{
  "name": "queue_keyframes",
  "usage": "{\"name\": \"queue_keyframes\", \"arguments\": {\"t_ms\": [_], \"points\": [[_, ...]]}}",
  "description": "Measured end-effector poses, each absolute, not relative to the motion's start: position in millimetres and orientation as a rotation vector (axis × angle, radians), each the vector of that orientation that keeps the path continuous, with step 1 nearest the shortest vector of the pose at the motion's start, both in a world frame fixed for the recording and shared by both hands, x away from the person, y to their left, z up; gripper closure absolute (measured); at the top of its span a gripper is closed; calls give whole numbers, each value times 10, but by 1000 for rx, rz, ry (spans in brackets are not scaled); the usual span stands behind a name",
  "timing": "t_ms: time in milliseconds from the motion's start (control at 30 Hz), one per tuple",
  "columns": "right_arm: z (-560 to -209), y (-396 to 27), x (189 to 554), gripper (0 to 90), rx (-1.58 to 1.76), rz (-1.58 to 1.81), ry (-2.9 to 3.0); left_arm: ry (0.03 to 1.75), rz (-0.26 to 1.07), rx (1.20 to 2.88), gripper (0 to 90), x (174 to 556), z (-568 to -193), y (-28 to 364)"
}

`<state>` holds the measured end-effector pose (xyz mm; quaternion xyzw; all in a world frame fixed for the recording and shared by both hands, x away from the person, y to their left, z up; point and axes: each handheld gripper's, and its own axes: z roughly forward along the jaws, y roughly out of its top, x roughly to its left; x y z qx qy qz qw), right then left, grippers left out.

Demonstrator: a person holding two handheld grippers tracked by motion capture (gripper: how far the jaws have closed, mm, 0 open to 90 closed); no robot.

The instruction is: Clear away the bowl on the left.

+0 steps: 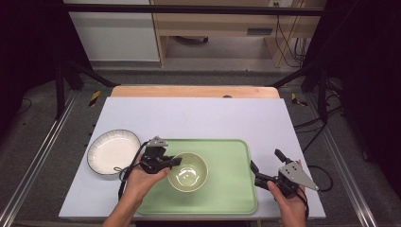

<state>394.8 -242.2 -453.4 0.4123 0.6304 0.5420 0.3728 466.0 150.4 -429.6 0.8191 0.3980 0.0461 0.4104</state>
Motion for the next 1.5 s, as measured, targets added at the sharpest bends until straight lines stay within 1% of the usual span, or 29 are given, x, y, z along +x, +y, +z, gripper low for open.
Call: {"name": "queue_keyframes", "arguments": {"t_ms": [233, 633, 1500], "points": [[-4536, -2408, 3947, 48, 1049, 1383, 1630, 1005, 105, 2076, 819, 4659, -4388, 1437], [-4538, -2406, 3948, 48, 1050, 1377, 1631, 1007, 74, 2083, 817, 4651, -4432, 1344], [-4536, -2424, 3949, 48, 1044, 1376, 1630, 1055, 34, 2066, 817, 4701, -4471, 1352]]}}
